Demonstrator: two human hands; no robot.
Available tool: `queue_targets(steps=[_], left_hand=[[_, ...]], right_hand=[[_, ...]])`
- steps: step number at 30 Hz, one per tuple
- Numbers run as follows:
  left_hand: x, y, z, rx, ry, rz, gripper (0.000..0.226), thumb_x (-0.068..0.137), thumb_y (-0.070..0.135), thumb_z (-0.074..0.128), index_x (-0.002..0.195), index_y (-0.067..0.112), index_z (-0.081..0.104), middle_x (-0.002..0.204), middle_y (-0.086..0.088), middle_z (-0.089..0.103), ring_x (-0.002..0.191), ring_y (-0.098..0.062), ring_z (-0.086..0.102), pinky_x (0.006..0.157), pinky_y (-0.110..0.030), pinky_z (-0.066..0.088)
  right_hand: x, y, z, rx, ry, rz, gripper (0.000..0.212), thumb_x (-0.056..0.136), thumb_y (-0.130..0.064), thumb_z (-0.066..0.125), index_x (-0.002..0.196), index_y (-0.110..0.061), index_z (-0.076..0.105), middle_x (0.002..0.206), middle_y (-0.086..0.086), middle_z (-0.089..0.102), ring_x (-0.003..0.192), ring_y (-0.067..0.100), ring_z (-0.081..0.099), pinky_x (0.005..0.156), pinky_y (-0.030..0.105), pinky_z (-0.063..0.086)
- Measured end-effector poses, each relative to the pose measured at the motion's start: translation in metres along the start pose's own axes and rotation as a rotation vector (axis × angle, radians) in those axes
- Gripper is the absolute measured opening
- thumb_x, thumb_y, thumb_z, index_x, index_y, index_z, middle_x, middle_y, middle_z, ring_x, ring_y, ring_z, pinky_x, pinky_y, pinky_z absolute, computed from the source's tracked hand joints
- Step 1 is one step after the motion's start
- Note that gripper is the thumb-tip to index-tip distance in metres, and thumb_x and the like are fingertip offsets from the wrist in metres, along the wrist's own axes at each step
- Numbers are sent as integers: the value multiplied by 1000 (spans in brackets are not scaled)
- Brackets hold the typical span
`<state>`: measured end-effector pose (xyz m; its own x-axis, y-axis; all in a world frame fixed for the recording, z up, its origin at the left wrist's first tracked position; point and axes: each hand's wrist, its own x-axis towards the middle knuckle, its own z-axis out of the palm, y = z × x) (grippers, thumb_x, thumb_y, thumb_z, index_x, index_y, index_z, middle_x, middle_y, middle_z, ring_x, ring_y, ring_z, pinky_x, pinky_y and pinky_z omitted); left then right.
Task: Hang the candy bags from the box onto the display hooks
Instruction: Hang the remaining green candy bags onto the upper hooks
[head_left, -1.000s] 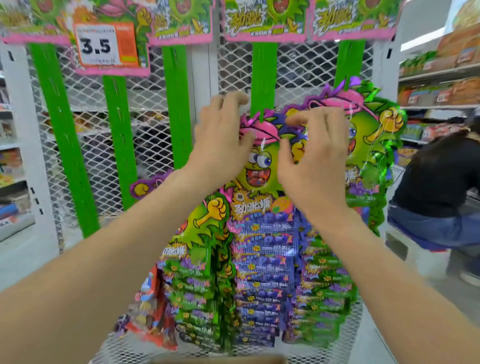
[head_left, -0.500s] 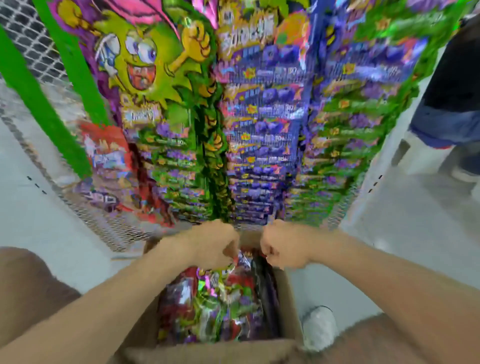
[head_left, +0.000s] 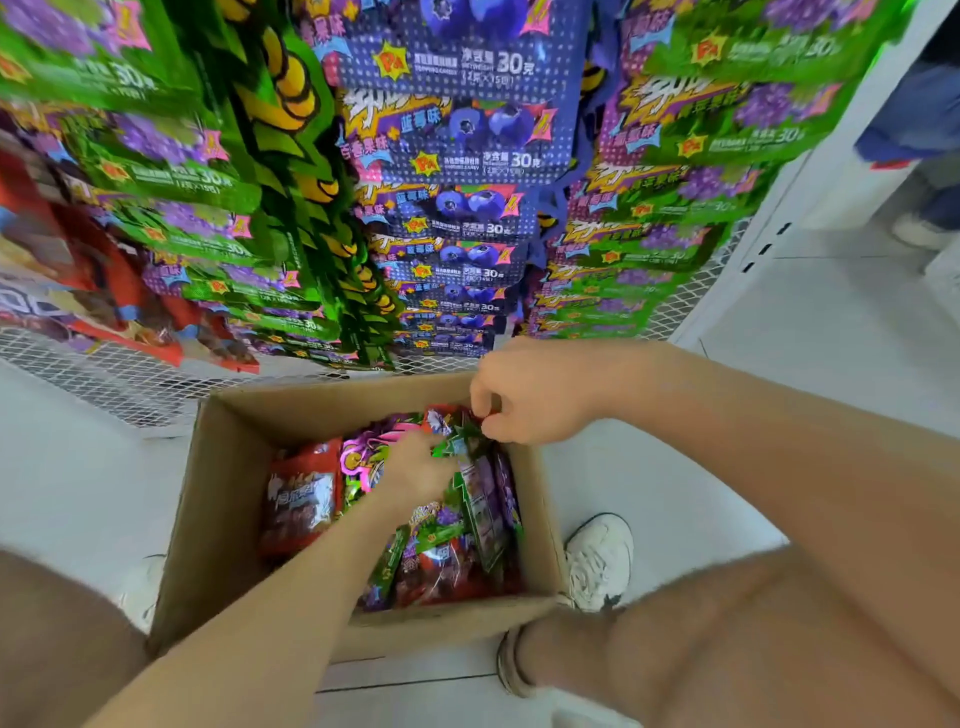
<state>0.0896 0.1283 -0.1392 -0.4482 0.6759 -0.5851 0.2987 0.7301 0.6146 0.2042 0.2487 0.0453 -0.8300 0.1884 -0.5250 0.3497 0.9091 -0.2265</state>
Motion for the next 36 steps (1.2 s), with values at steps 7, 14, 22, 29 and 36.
queue_targets(steps=[7, 14, 22, 29, 36], left_hand=[[-37, 15, -77, -291, -67, -76, 60, 95, 9, 74, 150, 14, 51, 146, -2, 47, 95, -24, 73, 72, -35, 66], [-101, 43, -123, -698, -117, -19, 39, 96, -3, 68, 132, -12, 59, 118, -24, 73, 96, -26, 77, 75, -37, 66], [-155, 32, -169, -259, 218, 20, 29, 102, 53, 61, 112, 27, 54, 122, 0, 54, 111, -21, 52, 106, -40, 46], [-186, 32, -220, -158, 165, 479, 26, 100, 29, 73, 87, 7, 68, 79, -6, 59, 78, -18, 53, 74, -33, 39], [-215, 73, -279, 16, 296, 793, 9, 92, 33, 81, 92, 25, 77, 83, -12, 75, 81, -43, 71, 75, -60, 58]], right_hand=[[-6, -15, 3, -89, -49, 100, 29, 92, -6, 61, 70, -8, 42, 67, 13, 41, 61, 28, 38, 53, 34, 29], [-1, -81, 27, 202, 46, 97, 61, 86, -54, 79, 111, -2, 58, 98, 10, 63, 89, 29, 62, 73, 41, 56], [-28, -87, -4, 649, 179, 223, 30, 97, -10, 72, 83, -14, 46, 75, 1, 48, 71, 18, 55, 49, 17, 43], [-22, -94, -13, 984, 616, 84, 25, 83, -22, 89, 105, -21, 79, 100, -2, 79, 81, 8, 74, 86, 34, 62], [-32, -137, -64, 659, 1062, -97, 10, 97, -32, 73, 106, -30, 78, 90, -18, 74, 85, 0, 68, 76, 24, 52]])
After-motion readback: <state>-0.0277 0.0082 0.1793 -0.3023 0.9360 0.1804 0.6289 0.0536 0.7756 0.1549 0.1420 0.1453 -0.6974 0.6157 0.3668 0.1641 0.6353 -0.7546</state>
